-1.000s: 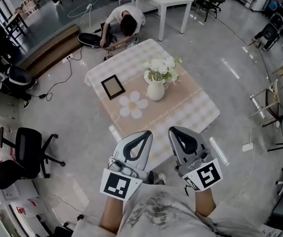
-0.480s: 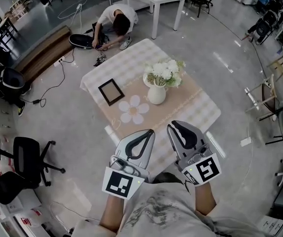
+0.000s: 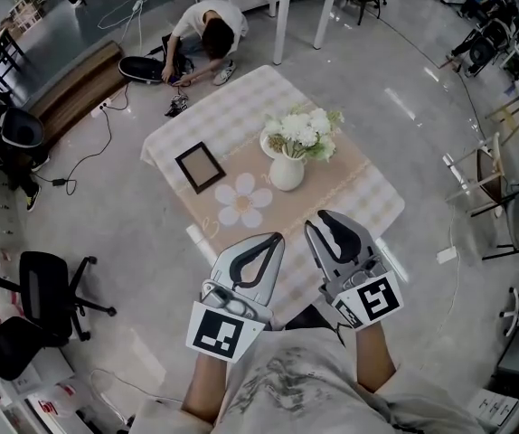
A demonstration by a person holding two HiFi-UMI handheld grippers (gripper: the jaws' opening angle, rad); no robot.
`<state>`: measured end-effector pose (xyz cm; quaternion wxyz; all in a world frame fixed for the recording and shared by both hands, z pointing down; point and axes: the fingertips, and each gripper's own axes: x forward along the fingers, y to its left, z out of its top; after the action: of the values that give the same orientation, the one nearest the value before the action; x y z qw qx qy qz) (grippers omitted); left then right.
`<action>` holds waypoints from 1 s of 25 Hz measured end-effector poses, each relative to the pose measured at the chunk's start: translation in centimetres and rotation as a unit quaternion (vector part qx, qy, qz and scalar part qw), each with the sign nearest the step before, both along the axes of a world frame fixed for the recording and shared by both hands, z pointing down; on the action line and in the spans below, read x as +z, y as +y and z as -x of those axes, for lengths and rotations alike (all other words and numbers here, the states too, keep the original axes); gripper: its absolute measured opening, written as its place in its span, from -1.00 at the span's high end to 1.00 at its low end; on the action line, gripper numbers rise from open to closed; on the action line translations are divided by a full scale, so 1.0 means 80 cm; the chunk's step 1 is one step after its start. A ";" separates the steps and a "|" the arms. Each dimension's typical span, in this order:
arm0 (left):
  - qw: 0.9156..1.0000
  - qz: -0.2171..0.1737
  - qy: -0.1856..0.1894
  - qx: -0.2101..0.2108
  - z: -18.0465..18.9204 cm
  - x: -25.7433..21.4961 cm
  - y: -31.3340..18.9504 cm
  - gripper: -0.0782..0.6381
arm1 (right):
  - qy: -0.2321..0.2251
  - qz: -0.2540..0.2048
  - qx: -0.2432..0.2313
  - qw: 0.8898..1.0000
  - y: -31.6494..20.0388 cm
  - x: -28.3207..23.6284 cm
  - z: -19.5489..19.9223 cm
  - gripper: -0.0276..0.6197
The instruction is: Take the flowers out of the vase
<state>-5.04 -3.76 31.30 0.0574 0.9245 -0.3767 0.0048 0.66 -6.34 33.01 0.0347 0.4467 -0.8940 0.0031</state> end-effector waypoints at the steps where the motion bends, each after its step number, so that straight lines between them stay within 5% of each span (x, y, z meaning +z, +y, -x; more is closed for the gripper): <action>1: 1.000 0.000 -0.001 0.000 -0.001 0.001 -0.002 0.76 | 0.000 0.002 0.001 1.000 -0.004 0.003 -0.002 0.57; 25: 0.999 0.029 -0.021 -0.018 -0.046 0.033 -0.076 0.76 | -0.015 0.055 -0.004 0.998 -0.104 0.075 -0.046 0.33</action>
<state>-1.38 -9.87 33.93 0.0763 0.9154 -0.3937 0.0342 4.33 -14.70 39.05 0.0453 0.4401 -0.8949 0.0586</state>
